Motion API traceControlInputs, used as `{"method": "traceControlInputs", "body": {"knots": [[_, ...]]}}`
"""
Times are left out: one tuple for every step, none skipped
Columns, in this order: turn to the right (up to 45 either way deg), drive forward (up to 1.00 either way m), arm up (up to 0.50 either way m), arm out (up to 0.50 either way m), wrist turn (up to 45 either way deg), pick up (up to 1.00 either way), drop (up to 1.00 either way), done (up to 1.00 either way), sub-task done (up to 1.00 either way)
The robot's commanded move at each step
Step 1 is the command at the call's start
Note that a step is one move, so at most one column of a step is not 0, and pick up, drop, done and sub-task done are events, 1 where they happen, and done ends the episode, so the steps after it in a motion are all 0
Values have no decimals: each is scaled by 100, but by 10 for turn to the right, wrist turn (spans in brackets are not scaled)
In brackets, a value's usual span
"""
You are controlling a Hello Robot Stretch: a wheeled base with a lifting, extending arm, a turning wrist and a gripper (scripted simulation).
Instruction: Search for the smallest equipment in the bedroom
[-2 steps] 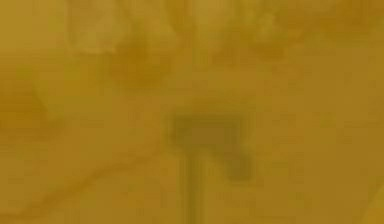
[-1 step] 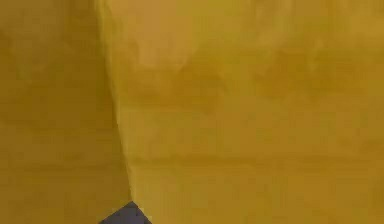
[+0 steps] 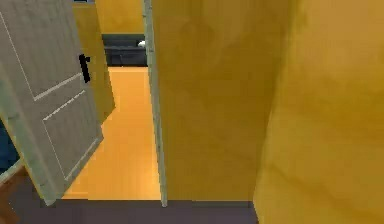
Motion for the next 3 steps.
{"method": "traceControlInputs", "body": {"knots": [[-420,0,0,0,0,0,0,0,0],[0,10,0,0,0,0,0,0,0],[-450,0,0,0,0,0,0,0,0]]}}
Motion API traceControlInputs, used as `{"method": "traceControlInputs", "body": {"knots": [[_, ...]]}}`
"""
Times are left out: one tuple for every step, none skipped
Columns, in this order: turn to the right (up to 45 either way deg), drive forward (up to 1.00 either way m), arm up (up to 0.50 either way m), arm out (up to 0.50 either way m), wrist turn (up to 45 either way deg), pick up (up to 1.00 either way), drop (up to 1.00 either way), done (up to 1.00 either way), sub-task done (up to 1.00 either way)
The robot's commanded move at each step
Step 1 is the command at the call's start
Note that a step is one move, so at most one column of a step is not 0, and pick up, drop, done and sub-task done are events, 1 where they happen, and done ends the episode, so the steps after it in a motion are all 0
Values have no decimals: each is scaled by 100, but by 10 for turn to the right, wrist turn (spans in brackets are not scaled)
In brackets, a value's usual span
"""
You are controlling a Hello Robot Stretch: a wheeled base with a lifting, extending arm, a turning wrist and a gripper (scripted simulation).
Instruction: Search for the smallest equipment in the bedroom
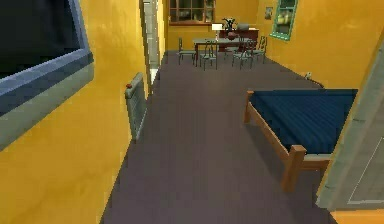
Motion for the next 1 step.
{"method": "traceControlInputs", "body": {"knots": [[60,0,0,0,0,0,0,0,0]]}}
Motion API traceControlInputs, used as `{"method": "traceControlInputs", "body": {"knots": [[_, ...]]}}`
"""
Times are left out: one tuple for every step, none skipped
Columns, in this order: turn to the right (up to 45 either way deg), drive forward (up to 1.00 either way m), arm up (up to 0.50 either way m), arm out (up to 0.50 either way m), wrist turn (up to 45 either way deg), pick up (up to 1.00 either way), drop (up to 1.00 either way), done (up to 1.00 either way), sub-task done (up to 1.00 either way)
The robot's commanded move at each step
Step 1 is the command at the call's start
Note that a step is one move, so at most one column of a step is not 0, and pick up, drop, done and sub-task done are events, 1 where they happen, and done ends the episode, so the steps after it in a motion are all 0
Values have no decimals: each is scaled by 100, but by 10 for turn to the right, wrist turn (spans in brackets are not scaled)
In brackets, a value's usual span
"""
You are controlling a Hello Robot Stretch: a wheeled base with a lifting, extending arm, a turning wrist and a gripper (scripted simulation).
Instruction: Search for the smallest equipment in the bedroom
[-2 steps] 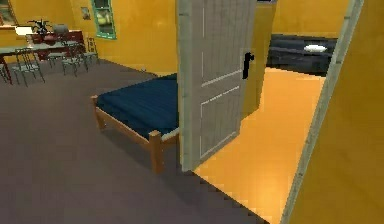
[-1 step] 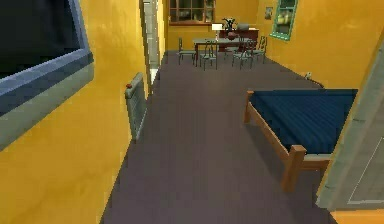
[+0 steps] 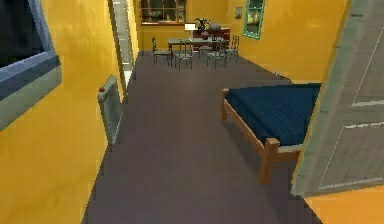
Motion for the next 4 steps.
{"method": "traceControlInputs", "body": {"knots": [[0,100,0,0,0,0,0,0,0],[0,100,0,0,0,0,0,0,0],[0,80,0,0,0,0,0,0,0],[90,0,0,0,0,0,0,0,0]]}}
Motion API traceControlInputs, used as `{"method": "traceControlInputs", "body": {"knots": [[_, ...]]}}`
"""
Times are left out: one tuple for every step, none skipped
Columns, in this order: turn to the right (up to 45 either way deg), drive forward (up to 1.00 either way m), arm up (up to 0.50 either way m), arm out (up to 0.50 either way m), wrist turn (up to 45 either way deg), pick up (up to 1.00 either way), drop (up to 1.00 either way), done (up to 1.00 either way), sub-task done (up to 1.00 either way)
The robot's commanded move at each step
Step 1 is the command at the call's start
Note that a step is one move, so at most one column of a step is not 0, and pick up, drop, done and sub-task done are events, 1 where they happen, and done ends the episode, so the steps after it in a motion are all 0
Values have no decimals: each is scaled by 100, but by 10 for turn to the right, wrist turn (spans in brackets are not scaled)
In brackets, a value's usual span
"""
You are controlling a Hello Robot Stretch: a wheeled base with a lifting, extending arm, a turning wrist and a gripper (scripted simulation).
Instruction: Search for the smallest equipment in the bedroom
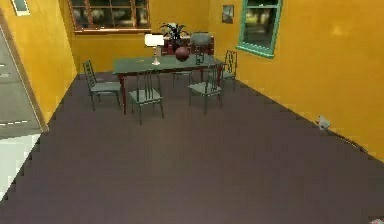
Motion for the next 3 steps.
{"method": "traceControlInputs", "body": {"knots": [[0,100,0,0,0,0,0,0,0],[30,0,0,0,0,0,0,0,0],[0,100,0,0,0,0,0,0,0]]}}
